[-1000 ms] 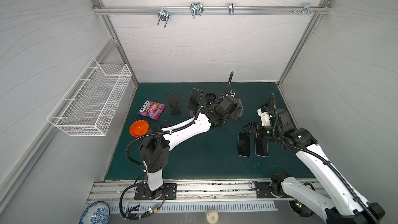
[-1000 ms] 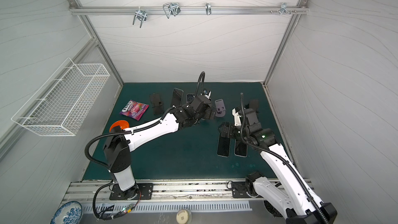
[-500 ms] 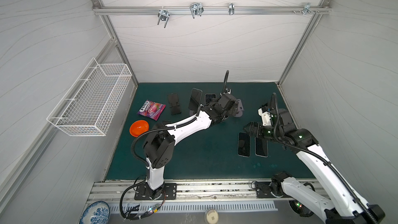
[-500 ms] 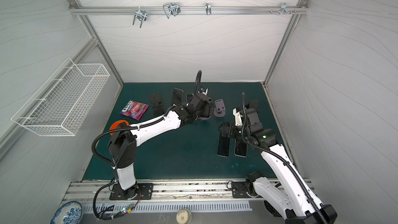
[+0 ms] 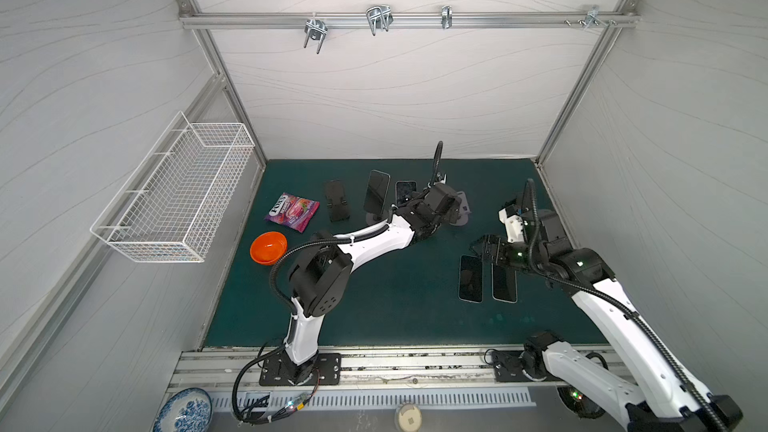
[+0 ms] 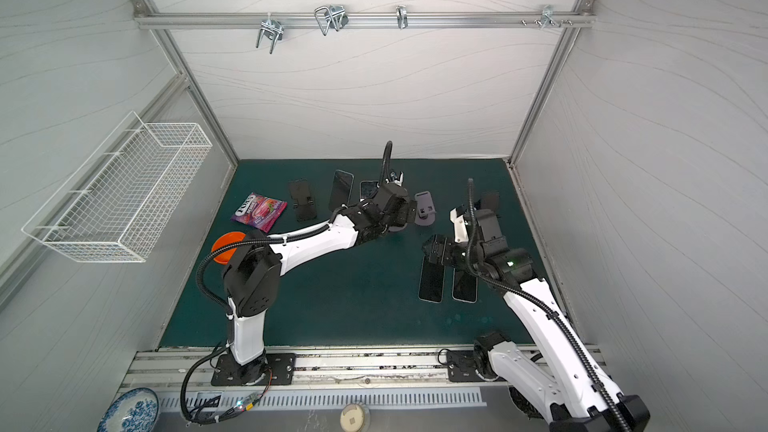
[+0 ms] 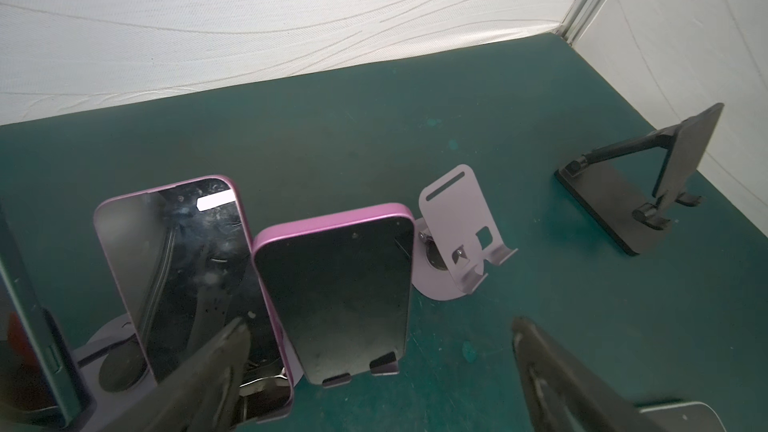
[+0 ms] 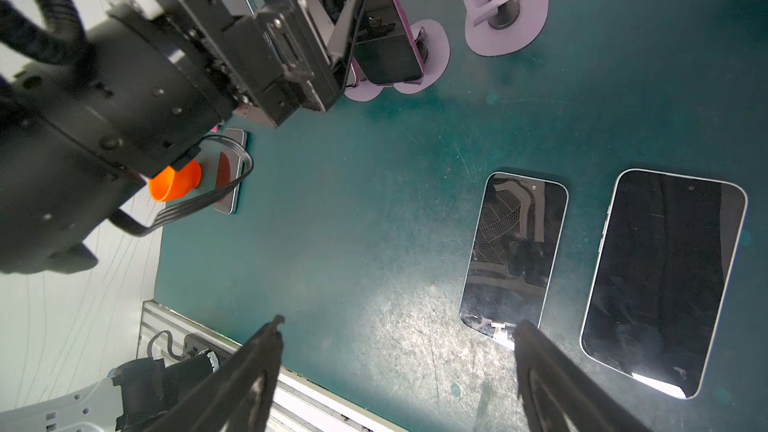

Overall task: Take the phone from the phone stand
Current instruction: 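Reach the left gripper toward the pink-framed phone on its lilac stand, then lower the left gripper over the top edge of the pink-framed phone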

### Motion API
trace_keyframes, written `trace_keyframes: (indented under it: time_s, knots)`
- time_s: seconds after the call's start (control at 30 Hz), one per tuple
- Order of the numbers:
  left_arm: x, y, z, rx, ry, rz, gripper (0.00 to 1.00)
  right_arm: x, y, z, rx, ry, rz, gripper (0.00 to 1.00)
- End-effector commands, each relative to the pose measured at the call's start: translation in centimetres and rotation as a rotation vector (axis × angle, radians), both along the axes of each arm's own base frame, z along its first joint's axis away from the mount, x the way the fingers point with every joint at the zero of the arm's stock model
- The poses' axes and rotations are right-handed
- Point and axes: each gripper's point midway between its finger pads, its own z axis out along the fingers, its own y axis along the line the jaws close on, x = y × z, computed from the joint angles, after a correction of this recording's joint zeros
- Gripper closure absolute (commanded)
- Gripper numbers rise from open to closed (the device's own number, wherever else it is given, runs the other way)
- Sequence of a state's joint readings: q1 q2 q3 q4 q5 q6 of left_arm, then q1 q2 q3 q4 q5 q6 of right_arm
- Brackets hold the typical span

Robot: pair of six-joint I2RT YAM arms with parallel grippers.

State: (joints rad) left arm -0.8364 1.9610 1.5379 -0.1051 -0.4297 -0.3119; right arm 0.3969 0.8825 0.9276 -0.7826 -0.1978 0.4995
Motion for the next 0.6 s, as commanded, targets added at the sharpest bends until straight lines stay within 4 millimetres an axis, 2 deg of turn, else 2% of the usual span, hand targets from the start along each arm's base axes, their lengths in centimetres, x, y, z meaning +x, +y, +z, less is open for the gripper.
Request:
trace_keyframes:
  time_s: [0.0, 0.27, 0.57]
  knots:
    - [1.2, -0.4, 0.1, -0.039, -0.021, 0.019, 0.01, 0.0, 0.0, -0.2, 0.004, -0.004, 0.006, 0.12]
    - [2.2, -0.4, -1.0, -0.041, 0.000, 0.028, 0.01, 0.0, 0.0, -0.2, 0.000, -0.008, 0.005, 0.12]
    - [3.2, -1.2, -1.7, -0.030, -0.001, 0.013, 0.01, 0.0, -0.1, -0.4, -0.005, -0.008, 0.007, 0.12]
